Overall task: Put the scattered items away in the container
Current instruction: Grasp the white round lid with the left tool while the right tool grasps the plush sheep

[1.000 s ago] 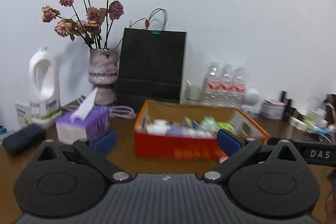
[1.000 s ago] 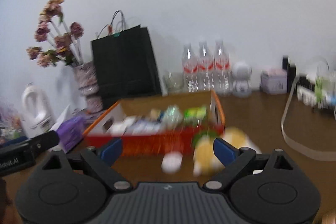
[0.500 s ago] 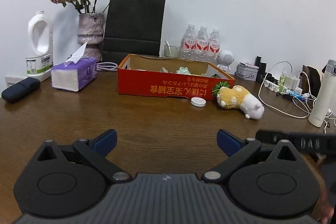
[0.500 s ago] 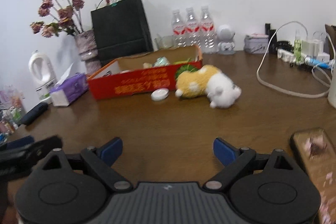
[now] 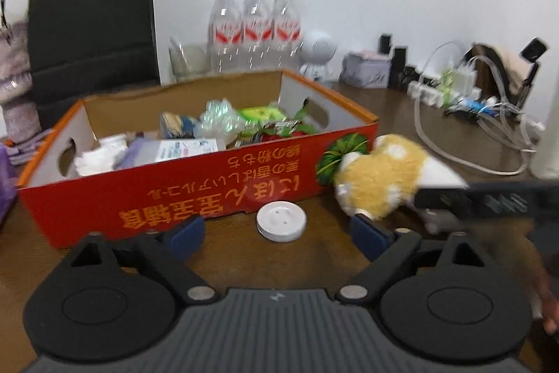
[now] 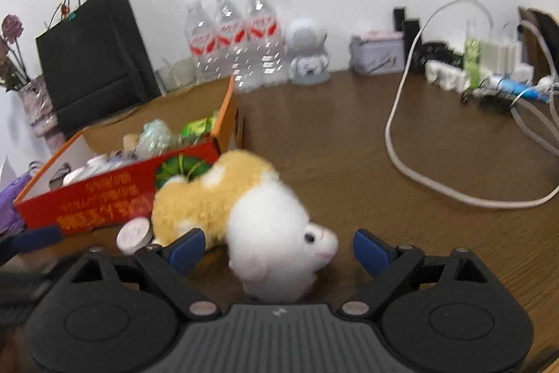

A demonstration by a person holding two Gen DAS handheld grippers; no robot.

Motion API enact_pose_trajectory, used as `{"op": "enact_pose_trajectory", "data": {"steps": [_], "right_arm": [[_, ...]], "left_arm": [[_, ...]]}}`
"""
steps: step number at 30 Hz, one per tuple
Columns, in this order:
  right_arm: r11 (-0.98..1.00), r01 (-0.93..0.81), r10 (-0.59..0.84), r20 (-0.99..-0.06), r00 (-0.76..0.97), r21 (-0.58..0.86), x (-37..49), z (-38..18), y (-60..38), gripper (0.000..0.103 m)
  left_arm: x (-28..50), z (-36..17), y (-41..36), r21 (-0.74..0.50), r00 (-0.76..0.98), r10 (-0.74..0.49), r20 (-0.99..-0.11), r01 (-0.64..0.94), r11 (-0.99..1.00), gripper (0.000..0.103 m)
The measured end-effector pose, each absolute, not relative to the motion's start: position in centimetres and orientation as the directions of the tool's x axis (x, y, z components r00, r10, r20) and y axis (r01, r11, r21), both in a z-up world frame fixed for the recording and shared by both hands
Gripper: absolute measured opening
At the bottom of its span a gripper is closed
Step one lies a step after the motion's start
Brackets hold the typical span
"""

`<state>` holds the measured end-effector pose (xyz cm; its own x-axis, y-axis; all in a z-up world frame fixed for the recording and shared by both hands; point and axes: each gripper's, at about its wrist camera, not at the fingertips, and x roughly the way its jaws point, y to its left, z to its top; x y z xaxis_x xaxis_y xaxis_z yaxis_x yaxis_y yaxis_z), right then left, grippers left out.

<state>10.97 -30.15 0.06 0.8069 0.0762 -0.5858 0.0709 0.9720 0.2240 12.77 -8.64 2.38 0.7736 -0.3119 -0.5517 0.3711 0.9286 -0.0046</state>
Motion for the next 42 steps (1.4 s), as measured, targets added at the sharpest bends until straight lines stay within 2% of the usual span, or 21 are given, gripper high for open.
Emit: {"op": "enact_pose_trajectory", "data": {"steps": [4,6,8,9,10,11,15,18,24,29,36,38,39,40,42], "right_arm": [[0.965,0.046,0.118,-0.580,0.806,0.260,10.8,-0.5,-29.9,0.088],[0.963,0.035,0.132,-0.579,0.804,0.267,10.7,-0.6,-29.9,0.080],[0.970,0.036,0.117,-0.590,0.799,0.241,10.8,-0.6,-29.7,0.073],[0.974,0.042,0.102,-0.594,0.798,0.224,10.7,-0.6,-29.6,0.063],[0.977,0.048,0.087,-0.597,0.797,0.207,10.6,-0.5,-29.5,0.060],[0.977,0.048,0.086,-0.596,0.799,0.207,10.5,-0.5,-29.5,0.059],[0.973,0.029,0.113,-0.580,0.807,0.230,9.0,-0.1,-29.2,0.055],[0.972,-0.007,0.144,-0.569,0.810,0.236,6.3,0.8,-28.1,0.055],[0.977,-0.096,0.185,-0.531,0.827,0.191,-0.6,5.1,-25.9,0.055],[0.977,-0.149,0.204,-0.484,0.851,0.151,-2.0,7.7,-23.4,0.051],[0.974,-0.165,0.224,-0.603,0.766,0.153,1.1,3.5,-20.9,0.044],[0.973,-0.165,0.229,-0.625,0.746,0.161,1.0,2.7,-21.0,0.048],[0.973,-0.159,0.228,-0.630,0.742,0.165,0.9,2.5,-21.2,0.057],[0.974,-0.150,0.224,-0.634,0.740,0.169,0.7,2.4,-21.4,0.060],[0.974,-0.145,0.225,-0.635,0.739,0.177,0.4,2.6,-21.8,0.061]], "left_arm": [[15.1,1.6,-9.1,-0.047,0.745,-0.317,-0.587,0.359,0.932,0.086],[16.0,1.2,-9.4,-0.044,0.736,-0.299,-0.607,0.345,0.937,0.075],[16.2,0.9,-9.5,-0.047,0.716,-0.297,-0.631,0.347,0.937,0.054],[16.1,0.8,-9.6,-0.041,0.716,-0.296,-0.633,0.351,0.935,0.052],[15.9,0.7,-9.6,-0.027,0.719,-0.296,-0.629,0.360,0.932,0.041],[15.7,0.7,-9.7,-0.022,0.718,-0.301,-0.628,0.371,0.928,0.039],[14.7,0.8,-8.7,-0.054,0.713,-0.314,-0.627,0.363,0.930,0.039],[12.7,1.3,-7.2,-0.043,0.731,-0.266,-0.628,0.309,0.950,0.039],[5.9,2.5,-1.5,-0.060,0.774,-0.217,-0.595,0.226,0.972,0.039],[1.5,4.0,1.8,-0.117,0.802,-0.222,-0.555,0.189,0.975,0.039],[-1.1,2.8,1.9,-0.065,0.786,-0.192,-0.587,0.191,0.979,0.039],[-1.7,2.3,1.8,-0.065,0.777,-0.206,-0.595,0.208,0.976,0.040],[-1.8,2.1,1.7,-0.062,0.774,-0.208,-0.598,0.215,0.975,0.040],[-1.9,1.9,1.6,-0.054,0.776,-0.204,-0.597,0.214,0.975,0.041],[-1.9,1.7,1.5,-0.044,0.777,-0.195,-0.599,0.211,0.976,0.043]]}}
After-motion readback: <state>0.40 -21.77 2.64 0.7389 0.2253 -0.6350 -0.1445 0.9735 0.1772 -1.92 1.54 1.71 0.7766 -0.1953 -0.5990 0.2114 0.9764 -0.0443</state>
